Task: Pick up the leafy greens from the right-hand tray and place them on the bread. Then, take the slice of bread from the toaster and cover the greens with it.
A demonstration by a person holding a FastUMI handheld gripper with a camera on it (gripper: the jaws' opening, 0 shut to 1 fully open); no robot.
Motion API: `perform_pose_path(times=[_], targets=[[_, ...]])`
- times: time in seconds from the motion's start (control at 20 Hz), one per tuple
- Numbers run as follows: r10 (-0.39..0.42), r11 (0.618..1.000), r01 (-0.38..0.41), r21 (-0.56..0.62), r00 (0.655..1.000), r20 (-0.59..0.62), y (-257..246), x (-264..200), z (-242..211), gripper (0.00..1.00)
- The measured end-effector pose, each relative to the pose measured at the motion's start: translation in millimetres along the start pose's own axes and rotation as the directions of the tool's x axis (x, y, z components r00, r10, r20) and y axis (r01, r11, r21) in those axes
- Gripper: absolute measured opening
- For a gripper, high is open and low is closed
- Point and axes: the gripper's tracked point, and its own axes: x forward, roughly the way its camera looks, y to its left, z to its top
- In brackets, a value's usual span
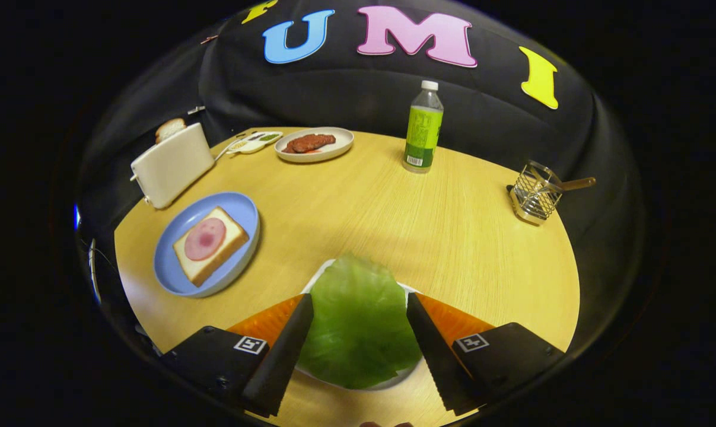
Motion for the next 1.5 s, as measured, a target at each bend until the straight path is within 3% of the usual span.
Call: perform_pose_path(times=[0.35, 0.45, 0.55, 0.7, 0.75, 0.9, 1.15, 1.5], targets=[[0.007, 1.000, -0.006, 0.011, 0.999, -0.047, -4, 10, -12, 1.00], [0.012, 1.000, -0.012, 0.004, 0.999, -0.051, -1, 10, -12, 0.96], [0.018, 1.000, -0.019, -0.014, 0.998, -0.060, 4, 10, -12, 0.84], [0.035, 0.999, -0.037, -0.025, 0.995, -0.089, 9, 11, -12, 0.52], [0.040, 0.999, -0.043, -0.033, 0.994, -0.105, 9, 11, -11, 0.51], [0.018, 0.999, -0.014, 0.041, 0.993, -0.114, 6, 14, -8, 0.10], [0.044, 0.990, -0.015, 0.143, 0.979, -0.197, 6, 8, -5, 0.05], [-0.008, 0.987, 0.025, 0.159, 0.995, -0.104, 13, -41, 29, 0.05]])
